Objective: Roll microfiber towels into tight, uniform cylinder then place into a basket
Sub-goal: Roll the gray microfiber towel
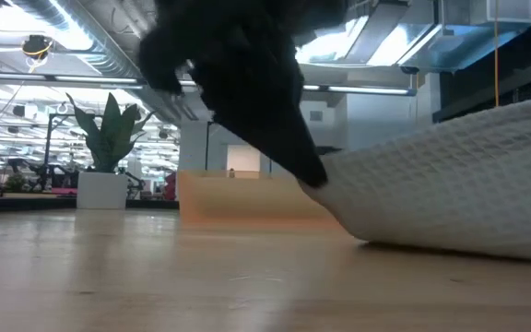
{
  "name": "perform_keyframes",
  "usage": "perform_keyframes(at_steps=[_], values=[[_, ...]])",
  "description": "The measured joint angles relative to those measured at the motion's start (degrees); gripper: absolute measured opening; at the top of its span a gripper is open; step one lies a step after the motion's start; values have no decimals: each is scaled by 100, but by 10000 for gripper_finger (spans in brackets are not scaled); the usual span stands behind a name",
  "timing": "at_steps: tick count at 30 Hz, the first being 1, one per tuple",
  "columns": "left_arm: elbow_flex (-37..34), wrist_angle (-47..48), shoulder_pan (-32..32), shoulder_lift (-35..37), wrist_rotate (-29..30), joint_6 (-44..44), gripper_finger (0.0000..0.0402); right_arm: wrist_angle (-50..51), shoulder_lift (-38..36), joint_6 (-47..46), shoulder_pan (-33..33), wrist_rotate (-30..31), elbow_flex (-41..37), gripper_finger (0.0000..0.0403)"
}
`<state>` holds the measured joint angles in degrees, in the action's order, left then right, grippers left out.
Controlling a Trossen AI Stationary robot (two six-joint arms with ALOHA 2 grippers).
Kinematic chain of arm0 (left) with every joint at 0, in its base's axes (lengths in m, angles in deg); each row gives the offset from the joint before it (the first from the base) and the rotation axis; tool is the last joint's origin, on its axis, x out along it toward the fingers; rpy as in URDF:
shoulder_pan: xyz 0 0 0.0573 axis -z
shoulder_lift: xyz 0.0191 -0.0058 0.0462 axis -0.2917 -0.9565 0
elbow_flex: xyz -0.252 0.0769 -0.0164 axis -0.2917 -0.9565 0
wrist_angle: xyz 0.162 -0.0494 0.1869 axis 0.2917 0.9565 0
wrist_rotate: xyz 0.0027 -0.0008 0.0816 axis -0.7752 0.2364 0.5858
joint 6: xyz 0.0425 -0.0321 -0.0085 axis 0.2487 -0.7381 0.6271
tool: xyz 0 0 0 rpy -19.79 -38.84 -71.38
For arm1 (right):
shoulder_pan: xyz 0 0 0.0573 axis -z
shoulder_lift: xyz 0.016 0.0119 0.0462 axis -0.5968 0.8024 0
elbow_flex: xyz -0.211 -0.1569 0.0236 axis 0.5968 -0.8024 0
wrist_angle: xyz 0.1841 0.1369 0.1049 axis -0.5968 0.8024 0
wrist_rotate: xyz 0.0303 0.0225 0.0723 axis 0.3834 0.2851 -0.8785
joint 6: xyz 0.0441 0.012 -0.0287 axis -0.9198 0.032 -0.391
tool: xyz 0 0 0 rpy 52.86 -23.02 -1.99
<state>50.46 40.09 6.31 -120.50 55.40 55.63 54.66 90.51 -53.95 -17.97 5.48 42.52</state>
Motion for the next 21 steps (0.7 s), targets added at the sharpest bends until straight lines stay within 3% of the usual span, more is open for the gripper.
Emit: perform_keyframes(at_steps=[12,21], values=[[0,111,529,147,-35,-923,0,86,264,1261,576,-231,10,18],[-3,-460,621,55,-43,-951,0,318,264,1722,920,-450,13,18]])
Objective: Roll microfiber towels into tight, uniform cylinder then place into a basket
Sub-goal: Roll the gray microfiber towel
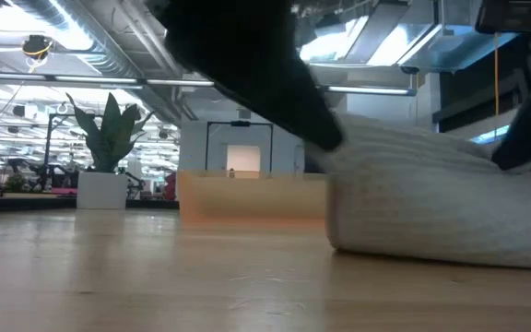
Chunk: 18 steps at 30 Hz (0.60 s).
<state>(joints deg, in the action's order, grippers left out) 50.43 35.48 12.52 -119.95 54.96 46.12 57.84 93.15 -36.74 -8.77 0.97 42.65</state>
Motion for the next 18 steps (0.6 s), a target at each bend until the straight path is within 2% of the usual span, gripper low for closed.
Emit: perform_keyframes(at_steps=[5,12,18], values=[[-1,-525,-67,-235,-124,179,0,286,0,208,41,27,-2,18],[172,-693,-332,-350,120,458,0,937,-43,539,322,48,-9,18],[331,-679,-470,-352,-83,645,0,975,-129,836,411,-770,-13,18]])
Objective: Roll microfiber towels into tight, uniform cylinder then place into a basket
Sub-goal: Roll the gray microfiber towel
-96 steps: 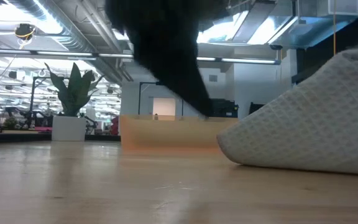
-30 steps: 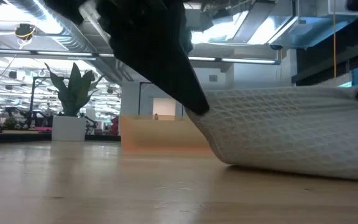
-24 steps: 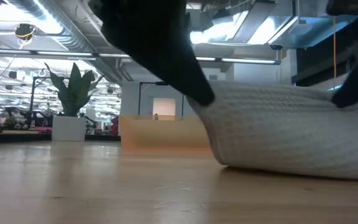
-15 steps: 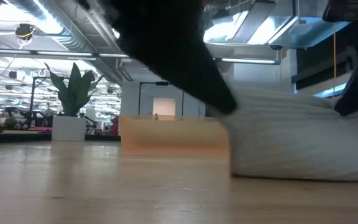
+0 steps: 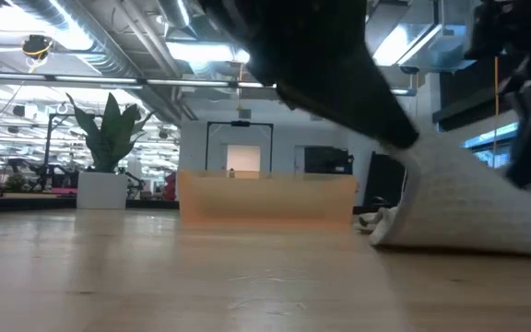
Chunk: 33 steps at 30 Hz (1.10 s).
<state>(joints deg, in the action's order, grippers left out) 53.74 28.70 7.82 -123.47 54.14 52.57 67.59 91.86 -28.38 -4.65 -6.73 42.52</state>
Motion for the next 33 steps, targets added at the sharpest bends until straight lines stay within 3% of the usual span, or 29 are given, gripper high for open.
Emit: perform_keyframes(at_steps=[8,13,25,33], values=[[48,2,-241,-11,-494,154,0,-315,-261,141,-329,-1173,0,21],[58,-65,-433,-144,-681,156,0,-402,-306,-32,-537,-1466,0,25],[55,-226,-660,-382,-622,159,0,-428,-304,-1065,-690,-1262,-391,25],[55,-260,-749,-468,-539,160,0,-682,-304,-936,-695,-991,-640,26]])
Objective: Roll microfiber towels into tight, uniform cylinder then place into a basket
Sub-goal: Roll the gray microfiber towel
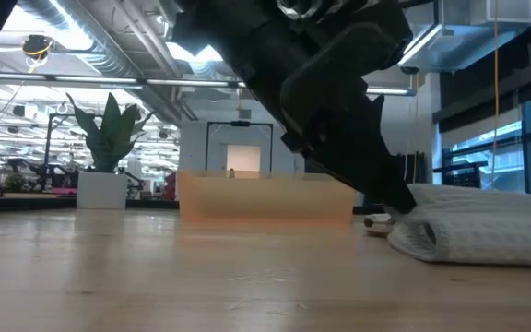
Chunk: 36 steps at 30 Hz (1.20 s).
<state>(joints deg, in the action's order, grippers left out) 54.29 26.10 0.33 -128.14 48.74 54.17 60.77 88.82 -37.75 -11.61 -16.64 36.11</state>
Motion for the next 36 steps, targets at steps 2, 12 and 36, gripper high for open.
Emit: perform_keyframes(at_steps=[2,12,36], values=[[-1,-2,-10,0,6,1,0,-6,0,-4,0,6,0,27],[-2,60,-117,0,-6,-7,0,-30,0,0,28,-11,2,51],[-1,127,-115,2,-12,-20,0,-685,2,1216,133,1542,784,181]])
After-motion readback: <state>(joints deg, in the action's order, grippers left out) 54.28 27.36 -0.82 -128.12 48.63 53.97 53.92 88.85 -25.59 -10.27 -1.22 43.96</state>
